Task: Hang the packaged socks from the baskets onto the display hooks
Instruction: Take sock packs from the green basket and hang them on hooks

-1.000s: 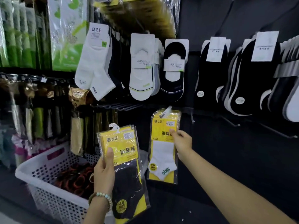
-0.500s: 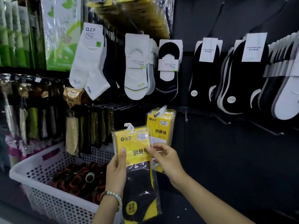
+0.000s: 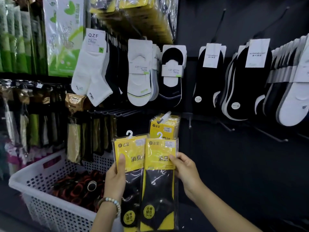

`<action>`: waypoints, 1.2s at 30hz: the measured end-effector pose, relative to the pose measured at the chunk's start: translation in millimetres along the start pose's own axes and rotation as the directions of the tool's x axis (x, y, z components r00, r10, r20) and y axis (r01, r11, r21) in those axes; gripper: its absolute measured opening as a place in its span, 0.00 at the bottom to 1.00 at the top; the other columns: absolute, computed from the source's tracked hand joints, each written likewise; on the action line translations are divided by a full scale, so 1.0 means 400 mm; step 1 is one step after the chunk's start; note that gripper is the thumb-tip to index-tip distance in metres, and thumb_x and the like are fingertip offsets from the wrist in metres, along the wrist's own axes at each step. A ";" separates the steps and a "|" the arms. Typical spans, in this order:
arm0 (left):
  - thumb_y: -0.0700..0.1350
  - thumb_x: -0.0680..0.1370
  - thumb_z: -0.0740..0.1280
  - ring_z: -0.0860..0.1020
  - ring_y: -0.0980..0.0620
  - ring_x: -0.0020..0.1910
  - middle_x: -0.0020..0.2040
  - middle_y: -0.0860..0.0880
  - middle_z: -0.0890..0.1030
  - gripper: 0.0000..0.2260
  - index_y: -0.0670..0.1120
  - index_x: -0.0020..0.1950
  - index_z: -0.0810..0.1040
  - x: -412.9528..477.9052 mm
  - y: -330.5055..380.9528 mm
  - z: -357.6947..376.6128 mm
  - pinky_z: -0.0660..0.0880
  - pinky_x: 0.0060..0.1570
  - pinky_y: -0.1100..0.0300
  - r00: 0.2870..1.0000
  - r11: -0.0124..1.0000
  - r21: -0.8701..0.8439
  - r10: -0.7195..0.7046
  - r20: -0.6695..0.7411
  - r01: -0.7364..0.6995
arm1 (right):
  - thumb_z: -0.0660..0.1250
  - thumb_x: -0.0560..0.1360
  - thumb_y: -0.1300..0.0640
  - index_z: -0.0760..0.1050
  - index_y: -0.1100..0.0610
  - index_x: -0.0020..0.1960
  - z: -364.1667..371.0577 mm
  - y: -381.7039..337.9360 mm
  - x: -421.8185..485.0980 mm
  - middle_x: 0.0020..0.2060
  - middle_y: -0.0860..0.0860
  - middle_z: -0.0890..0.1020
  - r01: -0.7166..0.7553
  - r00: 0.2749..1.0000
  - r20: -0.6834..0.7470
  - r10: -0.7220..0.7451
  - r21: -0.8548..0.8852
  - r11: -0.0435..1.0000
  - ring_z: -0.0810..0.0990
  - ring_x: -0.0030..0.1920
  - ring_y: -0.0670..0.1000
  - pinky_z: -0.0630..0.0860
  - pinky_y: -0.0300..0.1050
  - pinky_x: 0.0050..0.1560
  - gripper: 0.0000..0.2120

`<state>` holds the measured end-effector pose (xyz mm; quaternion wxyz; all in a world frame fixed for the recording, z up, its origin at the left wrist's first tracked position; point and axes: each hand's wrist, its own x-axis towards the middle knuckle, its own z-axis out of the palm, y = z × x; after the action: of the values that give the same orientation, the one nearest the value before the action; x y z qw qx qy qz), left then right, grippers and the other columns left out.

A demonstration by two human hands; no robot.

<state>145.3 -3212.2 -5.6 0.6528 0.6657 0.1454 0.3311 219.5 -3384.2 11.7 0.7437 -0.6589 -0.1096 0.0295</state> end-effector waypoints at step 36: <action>0.62 0.68 0.66 0.78 0.57 0.38 0.39 0.53 0.82 0.14 0.53 0.41 0.79 0.022 -0.034 -0.014 0.74 0.42 0.59 0.999 0.993 -0.113 -0.045 -0.015 0.043 | 0.73 0.71 0.53 0.75 0.63 0.47 0.106 0.050 -0.027 0.39 0.52 0.76 0.092 0.980 0.189 -0.064 -0.142 0.986 0.74 0.42 0.48 0.74 0.42 0.46 0.14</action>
<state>151.4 -3201.1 -17.1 0.6952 0.6215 0.1470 0.3300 202.3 -3342.6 -4.7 0.6791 -0.7027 -0.2054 0.0526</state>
